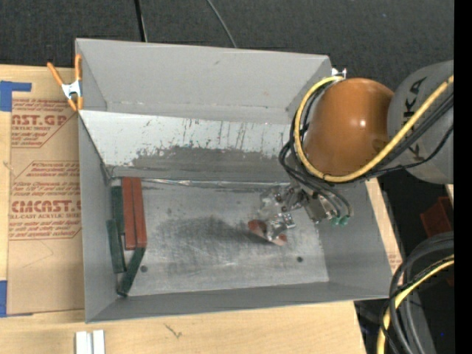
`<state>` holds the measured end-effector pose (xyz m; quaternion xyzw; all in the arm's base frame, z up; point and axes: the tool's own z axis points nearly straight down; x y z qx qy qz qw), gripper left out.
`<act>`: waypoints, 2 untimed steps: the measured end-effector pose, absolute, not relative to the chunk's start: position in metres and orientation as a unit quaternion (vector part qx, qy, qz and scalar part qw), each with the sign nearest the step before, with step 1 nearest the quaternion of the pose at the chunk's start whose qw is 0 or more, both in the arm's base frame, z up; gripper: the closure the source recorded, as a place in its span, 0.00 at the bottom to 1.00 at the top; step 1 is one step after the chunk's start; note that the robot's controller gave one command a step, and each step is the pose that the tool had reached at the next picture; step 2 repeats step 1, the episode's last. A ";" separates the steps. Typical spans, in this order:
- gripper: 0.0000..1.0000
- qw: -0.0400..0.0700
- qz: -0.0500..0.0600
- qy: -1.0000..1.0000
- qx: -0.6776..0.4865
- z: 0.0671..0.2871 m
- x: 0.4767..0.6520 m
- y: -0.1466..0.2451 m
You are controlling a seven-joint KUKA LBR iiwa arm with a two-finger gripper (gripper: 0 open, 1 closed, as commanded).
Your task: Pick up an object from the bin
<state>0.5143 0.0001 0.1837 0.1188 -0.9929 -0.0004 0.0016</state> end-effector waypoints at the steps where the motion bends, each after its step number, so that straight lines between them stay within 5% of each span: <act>1: 1.00 0.000 0.000 -0.991 0.133 0.237 0.509 -0.002; 2: 1.00 0.000 0.000 -0.991 0.133 0.237 0.509 -0.002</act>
Offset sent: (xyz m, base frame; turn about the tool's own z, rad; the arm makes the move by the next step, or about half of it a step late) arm 0.0423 -0.0929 0.0853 -0.2625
